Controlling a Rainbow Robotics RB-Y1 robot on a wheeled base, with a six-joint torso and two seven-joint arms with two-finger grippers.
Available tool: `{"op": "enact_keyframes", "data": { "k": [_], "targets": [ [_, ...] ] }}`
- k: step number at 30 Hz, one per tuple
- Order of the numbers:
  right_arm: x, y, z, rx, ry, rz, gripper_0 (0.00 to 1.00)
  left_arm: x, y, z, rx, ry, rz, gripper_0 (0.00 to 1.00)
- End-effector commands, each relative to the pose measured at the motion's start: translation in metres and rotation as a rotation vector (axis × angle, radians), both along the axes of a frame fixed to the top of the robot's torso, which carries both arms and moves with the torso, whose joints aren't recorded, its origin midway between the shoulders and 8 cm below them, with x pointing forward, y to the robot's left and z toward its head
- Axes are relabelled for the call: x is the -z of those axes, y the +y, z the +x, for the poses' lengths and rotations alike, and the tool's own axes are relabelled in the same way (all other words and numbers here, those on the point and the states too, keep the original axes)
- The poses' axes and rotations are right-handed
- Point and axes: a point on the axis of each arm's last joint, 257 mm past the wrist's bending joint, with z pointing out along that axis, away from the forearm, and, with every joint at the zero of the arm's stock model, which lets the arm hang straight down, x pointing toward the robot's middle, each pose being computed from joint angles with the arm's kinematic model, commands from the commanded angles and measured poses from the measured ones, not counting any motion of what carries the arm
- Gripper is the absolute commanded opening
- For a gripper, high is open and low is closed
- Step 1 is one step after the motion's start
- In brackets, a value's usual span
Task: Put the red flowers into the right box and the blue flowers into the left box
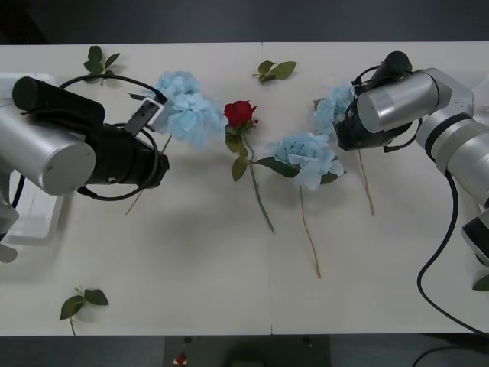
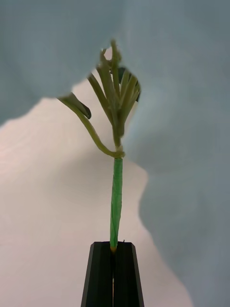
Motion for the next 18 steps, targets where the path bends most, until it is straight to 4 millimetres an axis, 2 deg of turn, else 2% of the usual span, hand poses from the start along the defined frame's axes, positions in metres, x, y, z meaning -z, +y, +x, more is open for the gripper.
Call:
{"op": "enact_keyframes", "data": {
  "k": [1,4,7,9,10,11,14,18],
  "targets": [
    [-0.022,0.006,0.014,-0.001,-0.041,0.020,0.00,-0.040,0.018,-0.002,-0.052,-0.064,-0.017,0.00],
    [-0.029,-0.001,0.015,0.019,-0.044,0.067,0.00,-0.057,0.035,-0.005,-0.105,-0.080,-0.021,0.00],
    [-0.045,-0.017,0.017,-0.009,-0.051,0.100,0.00,-0.072,0.058,-0.010,-0.175,-0.076,-0.021,0.00],
    [-0.054,-0.025,0.019,-0.032,-0.060,0.119,0.00,-0.076,0.070,-0.012,-0.209,-0.072,-0.020,0.00],
    [-0.054,-0.025,0.019,-0.032,-0.060,0.119,0.00,-0.076,0.070,-0.012,-0.209,-0.072,-0.020,0.00],
    [-0.065,-0.027,0.016,-0.087,-0.058,0.161,0.00,-0.084,0.087,-0.013,-0.253,-0.076,-0.016,0.00],
    [-0.080,-0.022,0.012,-0.133,-0.062,0.251,0.00,-0.090,0.109,-0.011,-0.306,-0.089,-0.002,0.00],
    [-0.107,0.003,0.003,-0.199,-0.074,0.447,0.00,-0.096,0.137,-0.009,-0.364,-0.099,0.016,0.00]
  ]
}}
